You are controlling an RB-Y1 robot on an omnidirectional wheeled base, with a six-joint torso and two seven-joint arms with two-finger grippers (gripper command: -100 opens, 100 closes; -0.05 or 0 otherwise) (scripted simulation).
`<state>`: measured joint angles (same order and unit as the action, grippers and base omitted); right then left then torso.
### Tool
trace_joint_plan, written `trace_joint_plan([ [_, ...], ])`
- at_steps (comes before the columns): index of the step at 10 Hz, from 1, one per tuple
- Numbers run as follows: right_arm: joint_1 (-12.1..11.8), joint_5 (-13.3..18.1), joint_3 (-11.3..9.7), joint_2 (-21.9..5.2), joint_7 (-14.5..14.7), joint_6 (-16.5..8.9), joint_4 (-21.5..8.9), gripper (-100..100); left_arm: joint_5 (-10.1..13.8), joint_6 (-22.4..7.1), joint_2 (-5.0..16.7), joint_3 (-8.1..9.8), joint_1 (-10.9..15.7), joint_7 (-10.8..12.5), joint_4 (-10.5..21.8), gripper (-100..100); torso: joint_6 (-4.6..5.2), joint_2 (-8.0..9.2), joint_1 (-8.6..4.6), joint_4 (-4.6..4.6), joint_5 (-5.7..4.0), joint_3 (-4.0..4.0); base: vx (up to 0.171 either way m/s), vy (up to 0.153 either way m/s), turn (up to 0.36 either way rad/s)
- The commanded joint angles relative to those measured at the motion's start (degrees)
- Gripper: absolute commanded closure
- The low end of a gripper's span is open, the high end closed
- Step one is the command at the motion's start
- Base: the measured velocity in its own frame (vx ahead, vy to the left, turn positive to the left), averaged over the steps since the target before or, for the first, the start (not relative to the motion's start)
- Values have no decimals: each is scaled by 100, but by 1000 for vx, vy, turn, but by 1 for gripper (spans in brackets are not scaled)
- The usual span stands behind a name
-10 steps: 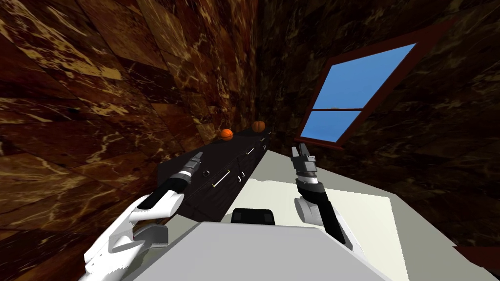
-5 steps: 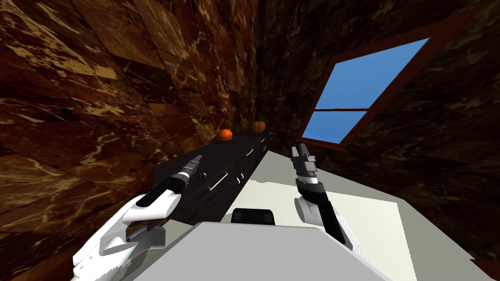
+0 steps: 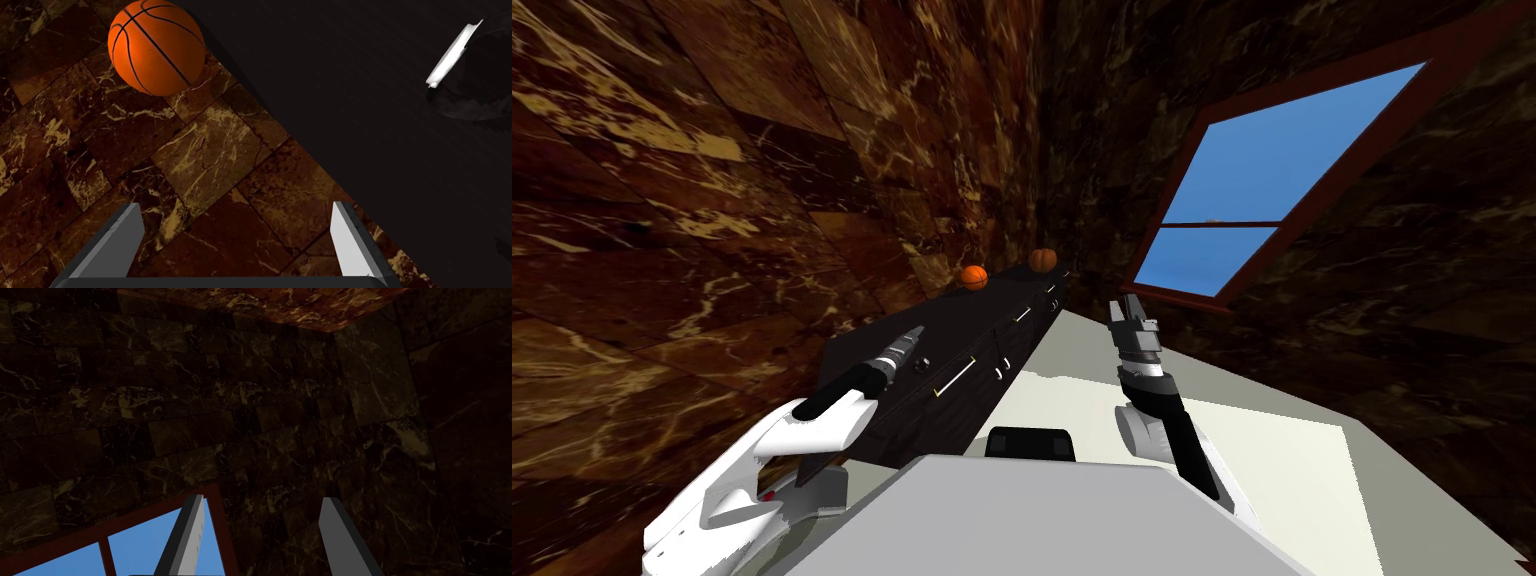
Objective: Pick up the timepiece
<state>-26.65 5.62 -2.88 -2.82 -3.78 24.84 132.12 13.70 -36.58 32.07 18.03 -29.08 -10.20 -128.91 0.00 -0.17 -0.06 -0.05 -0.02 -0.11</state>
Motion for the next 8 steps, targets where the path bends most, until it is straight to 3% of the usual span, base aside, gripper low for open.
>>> trace_joint_plan([
  [1,0,0,0,0,0,0,0,0,23,-286,114,-8,-52,-87,-40,-100,0,0,0,0,0,0,52,-30,48],
  [8,0,0,0,0,0,0,0,0,58,-1236,383,-90,-225,-335,-60,-100,0,1,2,1,0,1,46,-23,33],
])
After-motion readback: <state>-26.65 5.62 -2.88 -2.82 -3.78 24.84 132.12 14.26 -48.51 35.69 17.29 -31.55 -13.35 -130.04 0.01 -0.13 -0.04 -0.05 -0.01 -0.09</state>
